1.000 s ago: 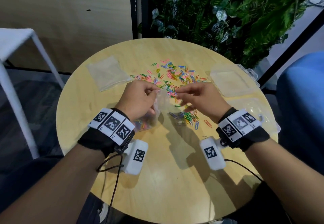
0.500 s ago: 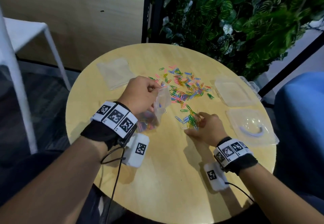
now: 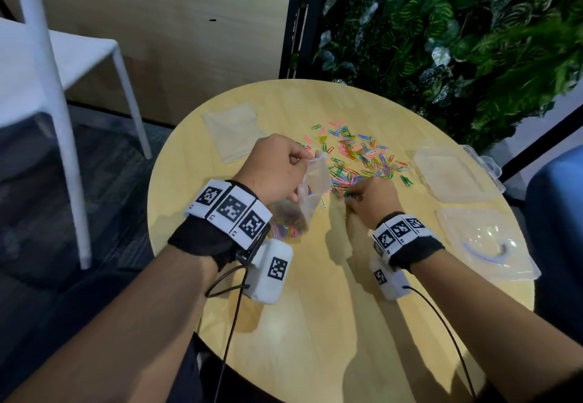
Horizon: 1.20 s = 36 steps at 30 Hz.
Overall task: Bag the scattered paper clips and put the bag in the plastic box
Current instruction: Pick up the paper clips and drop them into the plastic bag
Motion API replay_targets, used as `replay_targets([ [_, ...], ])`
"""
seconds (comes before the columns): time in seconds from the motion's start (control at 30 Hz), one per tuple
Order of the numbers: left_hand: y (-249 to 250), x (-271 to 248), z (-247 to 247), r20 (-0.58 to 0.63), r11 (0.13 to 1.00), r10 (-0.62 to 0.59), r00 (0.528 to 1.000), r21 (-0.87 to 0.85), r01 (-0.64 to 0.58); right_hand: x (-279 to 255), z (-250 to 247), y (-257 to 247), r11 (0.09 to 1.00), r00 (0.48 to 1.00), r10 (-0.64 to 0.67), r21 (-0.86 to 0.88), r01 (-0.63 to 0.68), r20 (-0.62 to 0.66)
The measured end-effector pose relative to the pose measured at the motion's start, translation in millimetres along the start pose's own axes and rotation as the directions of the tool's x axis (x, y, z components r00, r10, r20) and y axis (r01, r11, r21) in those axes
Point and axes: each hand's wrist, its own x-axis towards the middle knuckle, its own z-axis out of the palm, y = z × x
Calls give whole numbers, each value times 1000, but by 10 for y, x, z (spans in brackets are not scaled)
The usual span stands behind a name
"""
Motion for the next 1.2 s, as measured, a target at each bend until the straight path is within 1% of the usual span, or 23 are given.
replay_targets([
  [0.07, 3, 16, 21, 6, 1000, 1, 1000, 1, -1, 14, -34, 47, 1000, 1000, -7, 30, 7, -9],
  [0.13, 6, 28, 62, 17, 1000, 3, 1000, 9, -3, -2, -60, 151, 994, 998, 1, 109, 6, -63],
  [0.2, 15, 28, 111, 25, 1000, 11, 1000, 21, -11, -38, -79, 286, 959, 995, 82, 276, -63, -59],
  [0.23, 19, 29, 134, 25, 999, 19, 999, 34, -20, -62, -78, 344, 907, 990, 142, 405, -120, -25],
  [0.27, 24, 28, 156, 27, 998, 28, 999, 50, -29, -95, -89, 375, 816, 980, 196, 549, -178, 26],
  [0.3, 28, 32, 177, 29, 998, 34, 999, 57, -35, -116, -100, 398, 686, 966, 240, 688, -235, 90],
  [0.37, 33, 39, 236, 33, 999, 28, 999, 45, -29, -157, -160, 393, 373, 942, 267, 879, -296, 203],
  [0.43, 35, 48, 296, 27, 999, 11, 1000, 33, -12, -180, -286, 302, 72, 931, 203, 944, -322, 303],
  [0.47, 58, 52, 332, 24, 1000, 1, 1000, 27, -1, -192, -378, 254, -44, 930, 149, 941, -334, 337],
  [0.5, 34, 53, 338, 20, 1000, -9, 1000, 19, 9, -213, -442, 156, -137, 930, 87, 929, -345, 358],
  [0.57, 26, 59, 361, 11, 1000, -15, 1000, -4, 15, -282, -545, 9, -235, 927, -30, 898, -371, 375],
  [0.6, 29, 57, 375, 5, 1000, -18, 1000, -18, 18, -325, -569, -46, -220, 925, -77, 899, -379, 371],
  [0.63, 35, 56, 388, -2, 999, -18, 1000, -30, 18, -371, -574, -98, -169, 923, -114, 908, -383, 368],
  [0.7, 48, 48, 411, -3, 998, -23, 1000, -59, 23, -435, -531, -161, -7, 925, -127, 932, -363, 359],
  [0.77, 54, 35, 446, -3, 998, -21, 1000, -66, 21, -478, -479, -189, 113, 935, -102, 938, -328, 340],
  [0.9, 62, -2, 510, -2, 1000, 9, 1000, -17, -9, -497, -470, -236, 209, 920, -134, 918, -336, 367],
  [0.97, 82, -22, 521, 19, 999, 2, 1000, -33, -2, -496, -457, -234, 309, 935, -114, 907, -287, 335],
  [1.0, 89, -30, 519, 28, 999, -2, 1000, -39, 3, -498, -441, -227, 404, 955, -88, 886, -225, 283],
  [1.03, 95, -38, 519, 38, 999, -5, 999, -44, 7, -508, -422, -220, 534, 978, -74, 836, -127, 195],
  [1.07, 98, -44, 515, 48, 999, -9, 999, -49, 11, -509, -394, -209, 669, 992, -91, 743, -2, 84],
  [1.1, 97, -48, 512, 56, 998, -12, 998, -55, 15, -513, -376, -207, 769, 991, -137, 629, 116, -16],
  [1.13, 97, -52, 505, 59, 998, -14, 998, -62, 18, -520, -369, -213, 820, 978, -192, 534, 204, -78],
  [1.2, 88, -41, 479, 49, 997, -23, 999, -78, 27, -508, -375, -241, 837, 958, -275, 469, 281, -83],
])
